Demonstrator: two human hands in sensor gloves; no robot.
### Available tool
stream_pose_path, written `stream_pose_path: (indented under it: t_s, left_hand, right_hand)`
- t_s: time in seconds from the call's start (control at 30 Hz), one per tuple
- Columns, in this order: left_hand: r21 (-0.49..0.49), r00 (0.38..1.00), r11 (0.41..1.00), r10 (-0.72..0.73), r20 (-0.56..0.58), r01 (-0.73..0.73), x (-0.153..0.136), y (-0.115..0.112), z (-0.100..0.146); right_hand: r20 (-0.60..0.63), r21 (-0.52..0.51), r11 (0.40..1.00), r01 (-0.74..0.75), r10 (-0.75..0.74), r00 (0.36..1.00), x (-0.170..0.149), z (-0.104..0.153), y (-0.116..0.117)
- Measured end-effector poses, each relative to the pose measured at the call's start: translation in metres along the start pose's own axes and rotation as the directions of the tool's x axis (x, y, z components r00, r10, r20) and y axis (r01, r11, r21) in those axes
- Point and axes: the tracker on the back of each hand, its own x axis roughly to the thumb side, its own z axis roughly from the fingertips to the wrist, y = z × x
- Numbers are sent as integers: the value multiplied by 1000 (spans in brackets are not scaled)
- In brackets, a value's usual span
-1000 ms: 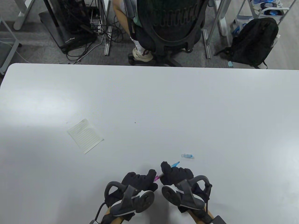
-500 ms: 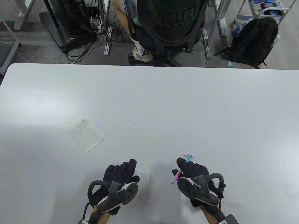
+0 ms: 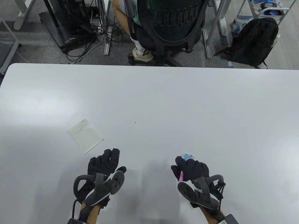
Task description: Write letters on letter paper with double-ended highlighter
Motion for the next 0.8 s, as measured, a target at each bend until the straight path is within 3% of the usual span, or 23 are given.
stream_pose_path:
  t_s: [0.17, 0.33, 0.57, 0.67, 0.8]
  left_hand:
    - [-20, 983, 1000, -4, -181, 1, -39, 9, -20]
    - [-84, 952, 996, -48, -301, 24, -66, 0, -38]
    - [-216, 920, 976, -89, -381, 5, -83, -25, -65]
    - [-326, 921, 945, -152, -359, 29, -82, -37, -72]
    - [-378, 904, 925, -196, -380, 41, -83, -53, -81]
  right_hand:
    - [14, -8, 1000, 3, -3, 1000, 2, -1, -4]
    - [-1, -5, 1000, 30, -30, 1000, 1, -1, -3]
    - [-10, 6, 999, 42, -42, 999, -2, -1, -2]
    - [-16, -21, 998, 57, -57, 998, -3, 0, -3]
    - [-21, -23, 998, 61, -61, 998, -4, -1, -3]
